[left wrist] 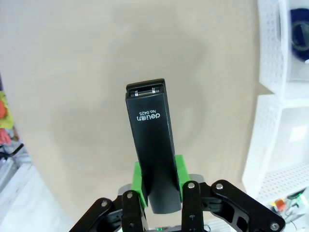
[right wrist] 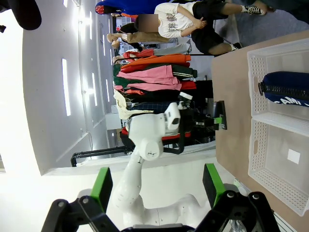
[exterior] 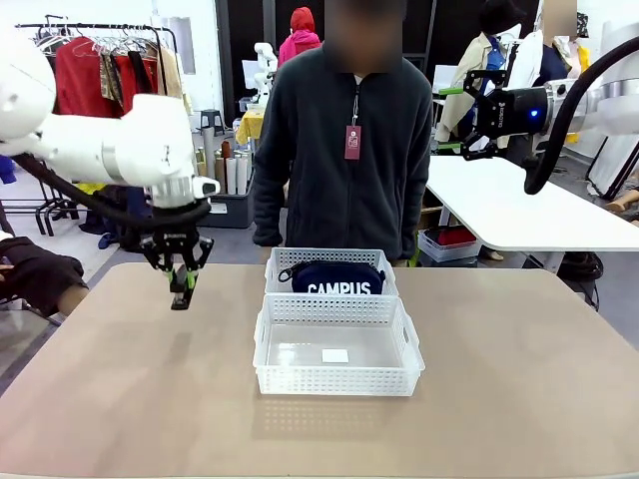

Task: Distribute items into two baskets.
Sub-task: Pick up the Stapler that the person points to.

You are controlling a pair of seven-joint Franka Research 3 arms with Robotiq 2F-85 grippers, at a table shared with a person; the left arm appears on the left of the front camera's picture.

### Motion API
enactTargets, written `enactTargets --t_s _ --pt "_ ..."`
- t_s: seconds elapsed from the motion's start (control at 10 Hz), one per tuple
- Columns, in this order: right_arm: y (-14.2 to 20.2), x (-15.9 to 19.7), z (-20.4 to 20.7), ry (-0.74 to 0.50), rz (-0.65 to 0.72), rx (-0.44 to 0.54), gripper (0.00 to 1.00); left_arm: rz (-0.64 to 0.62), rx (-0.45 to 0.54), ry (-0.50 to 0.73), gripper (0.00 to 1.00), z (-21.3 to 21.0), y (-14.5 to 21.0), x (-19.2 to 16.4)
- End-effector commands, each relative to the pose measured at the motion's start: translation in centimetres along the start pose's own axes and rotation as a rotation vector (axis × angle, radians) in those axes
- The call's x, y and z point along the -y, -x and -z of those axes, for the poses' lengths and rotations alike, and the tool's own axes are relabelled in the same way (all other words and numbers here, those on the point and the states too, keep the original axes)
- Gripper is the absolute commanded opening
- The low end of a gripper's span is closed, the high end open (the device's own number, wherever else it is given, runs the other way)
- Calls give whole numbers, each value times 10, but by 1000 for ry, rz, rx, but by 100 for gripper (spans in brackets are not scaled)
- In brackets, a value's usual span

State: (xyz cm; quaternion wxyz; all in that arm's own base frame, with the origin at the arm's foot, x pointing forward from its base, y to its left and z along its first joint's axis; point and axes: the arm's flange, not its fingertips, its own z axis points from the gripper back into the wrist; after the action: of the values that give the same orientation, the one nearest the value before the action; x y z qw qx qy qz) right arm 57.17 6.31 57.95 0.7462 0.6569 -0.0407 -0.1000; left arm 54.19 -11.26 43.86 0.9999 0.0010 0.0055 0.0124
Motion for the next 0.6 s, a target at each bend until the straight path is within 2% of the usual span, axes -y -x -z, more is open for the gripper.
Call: enactTargets --t_s 0.0,0.5 --pt "2 -4 1 0 7 6 100 -17 -3 20 0 -38 -4 -2" --pt "2 -4 1 0 7 6 100 -12 74 36 0 -152 -11 -2"
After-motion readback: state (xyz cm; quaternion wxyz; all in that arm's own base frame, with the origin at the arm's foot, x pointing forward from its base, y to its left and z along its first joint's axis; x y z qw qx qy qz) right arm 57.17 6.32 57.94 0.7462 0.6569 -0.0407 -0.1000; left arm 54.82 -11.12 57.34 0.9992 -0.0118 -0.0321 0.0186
